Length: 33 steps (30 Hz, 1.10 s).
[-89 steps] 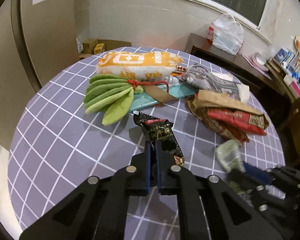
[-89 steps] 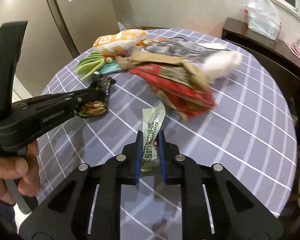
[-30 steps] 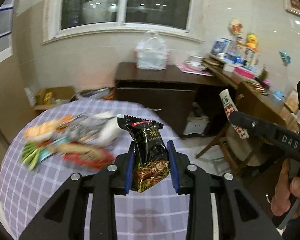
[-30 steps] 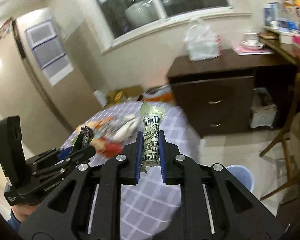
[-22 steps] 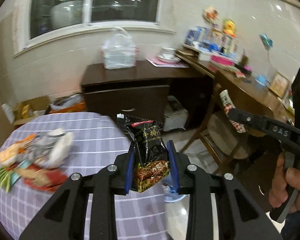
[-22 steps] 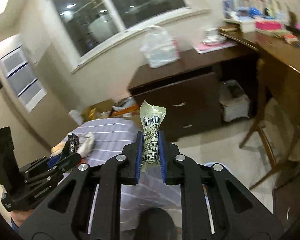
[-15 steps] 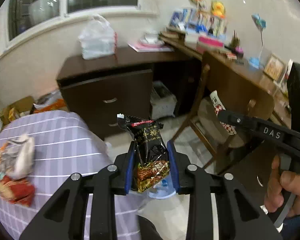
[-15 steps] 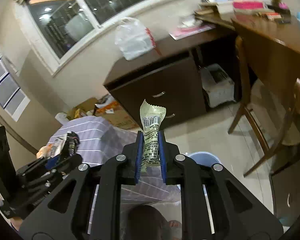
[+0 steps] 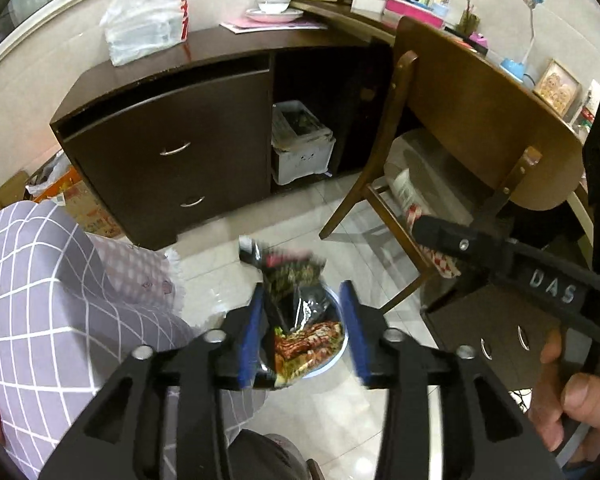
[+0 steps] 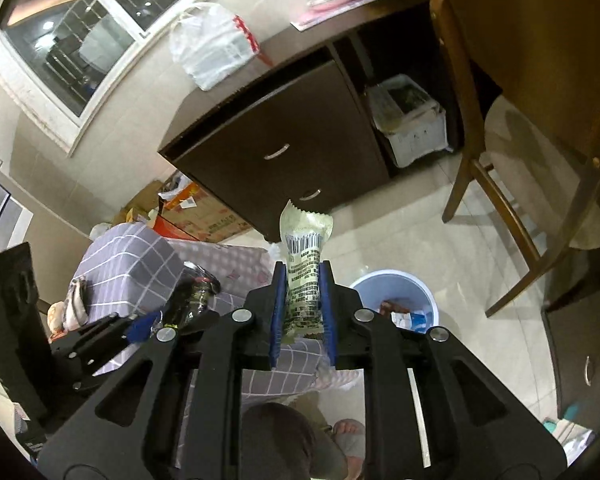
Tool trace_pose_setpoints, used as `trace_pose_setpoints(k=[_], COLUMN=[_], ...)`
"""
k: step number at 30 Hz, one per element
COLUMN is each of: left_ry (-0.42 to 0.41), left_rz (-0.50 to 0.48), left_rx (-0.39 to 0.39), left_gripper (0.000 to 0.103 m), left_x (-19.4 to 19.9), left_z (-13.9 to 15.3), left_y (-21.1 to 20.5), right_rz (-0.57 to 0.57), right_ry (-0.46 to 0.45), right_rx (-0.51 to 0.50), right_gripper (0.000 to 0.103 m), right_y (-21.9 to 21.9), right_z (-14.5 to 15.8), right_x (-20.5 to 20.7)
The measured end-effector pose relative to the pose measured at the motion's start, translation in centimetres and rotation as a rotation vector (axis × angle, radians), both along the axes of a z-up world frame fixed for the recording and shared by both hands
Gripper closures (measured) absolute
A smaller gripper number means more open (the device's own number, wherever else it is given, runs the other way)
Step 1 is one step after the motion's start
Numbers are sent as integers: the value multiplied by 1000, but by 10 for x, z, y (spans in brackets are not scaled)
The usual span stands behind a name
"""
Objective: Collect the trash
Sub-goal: 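Carry both wrappers to the blue wastebasket and open both tools to drop them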
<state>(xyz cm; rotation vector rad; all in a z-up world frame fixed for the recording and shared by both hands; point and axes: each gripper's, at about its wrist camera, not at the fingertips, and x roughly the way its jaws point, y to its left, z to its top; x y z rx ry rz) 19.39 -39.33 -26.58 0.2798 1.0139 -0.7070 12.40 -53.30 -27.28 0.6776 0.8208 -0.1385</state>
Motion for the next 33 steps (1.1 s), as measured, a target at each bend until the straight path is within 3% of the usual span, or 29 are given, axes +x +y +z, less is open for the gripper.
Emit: trace_pose_setpoints(k=[1, 2, 3, 6, 8, 18, 26, 33], left_ry=[1, -16, -44, -81, -100, -178, -251, -325], left_rz=[7, 23, 36, 43, 60, 108, 152, 198], left_rx=[-5, -13, -25, -39, -51, -124, -181, -176], left_gripper=[29, 20, 13, 12, 11, 10, 10, 10], left_x=[2, 5, 5, 4, 5, -8, -25, -36], left_z=[0, 4, 8, 20, 27, 70, 109, 133], left_y=[0, 1, 4, 10, 17, 57, 102, 151], right_rz=[-6, -12, -25, -59, -84, -102, -68, 8], right_ry=[11, 13, 11, 9, 7, -10, -92, -159], right_rx=[9, 27, 41, 55, 48, -9, -70, -131], right_gripper=[68, 39, 30, 25, 8, 6, 6, 6], right_y=[-2, -5, -8, -14, -15, 6, 44, 93], right_z=[-4, -8, -10, -13, -12, 17, 72, 117], right_x=[2, 3, 3, -1, -4, -11, -12, -9])
